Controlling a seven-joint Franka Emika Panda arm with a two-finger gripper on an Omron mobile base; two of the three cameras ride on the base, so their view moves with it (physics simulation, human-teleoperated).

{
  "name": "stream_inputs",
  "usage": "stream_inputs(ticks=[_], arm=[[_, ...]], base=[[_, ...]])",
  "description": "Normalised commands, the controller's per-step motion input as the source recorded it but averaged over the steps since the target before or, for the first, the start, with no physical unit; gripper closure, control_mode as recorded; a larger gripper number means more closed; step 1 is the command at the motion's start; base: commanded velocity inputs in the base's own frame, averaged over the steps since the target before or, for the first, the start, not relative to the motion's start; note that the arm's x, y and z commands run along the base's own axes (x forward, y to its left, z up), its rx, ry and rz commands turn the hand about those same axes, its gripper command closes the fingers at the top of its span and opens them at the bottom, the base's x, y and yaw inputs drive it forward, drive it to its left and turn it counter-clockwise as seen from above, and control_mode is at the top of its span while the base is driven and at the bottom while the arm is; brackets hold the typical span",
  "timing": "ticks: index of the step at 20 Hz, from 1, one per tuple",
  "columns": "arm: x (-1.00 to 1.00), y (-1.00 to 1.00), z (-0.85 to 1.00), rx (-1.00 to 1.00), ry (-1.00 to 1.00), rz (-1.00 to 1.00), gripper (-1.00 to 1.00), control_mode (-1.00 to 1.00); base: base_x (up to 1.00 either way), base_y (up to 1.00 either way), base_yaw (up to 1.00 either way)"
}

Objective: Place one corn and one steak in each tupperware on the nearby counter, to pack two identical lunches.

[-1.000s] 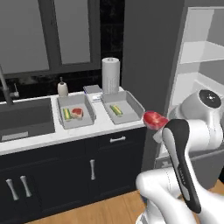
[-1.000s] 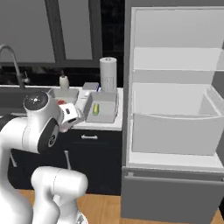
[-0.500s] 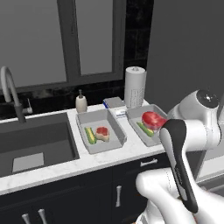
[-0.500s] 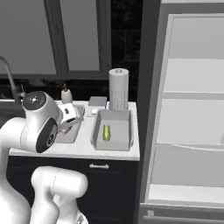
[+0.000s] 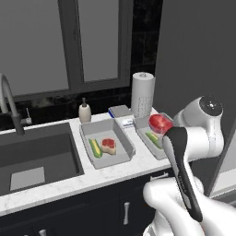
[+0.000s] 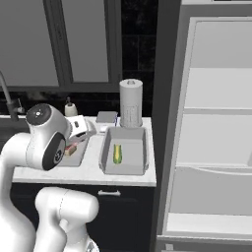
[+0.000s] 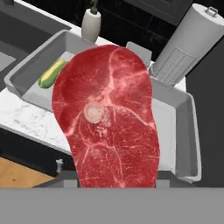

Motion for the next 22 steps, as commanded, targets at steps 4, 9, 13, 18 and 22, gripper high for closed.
stream_inputs(ticks=[4, 9, 13, 18, 22], arm=[[0.44, -0.04, -0.24, -0.04, -0.09, -0.19, 1.0, -1.0], [0.33, -0.57, -0.13, 0.0, 0.15, -0.14, 1.0, -1.0], [0.32, -0.44, -0.37, 0.0, 0.21, -0.02, 1.0, -1.0], [0.42, 0.0, -0.36, 0.0, 0.11, -0.06, 1.0, -1.0], [0.25, -0.04, -0.24, 0.04, 0.03, -0.26, 1.0, -1.0]], base=[[0.0, 0.0, 0.0], [0.0, 0.0, 0.0], [0.0, 0.0, 0.0], [0.0, 0.0, 0.0], [0.0, 0.0, 0.0]])
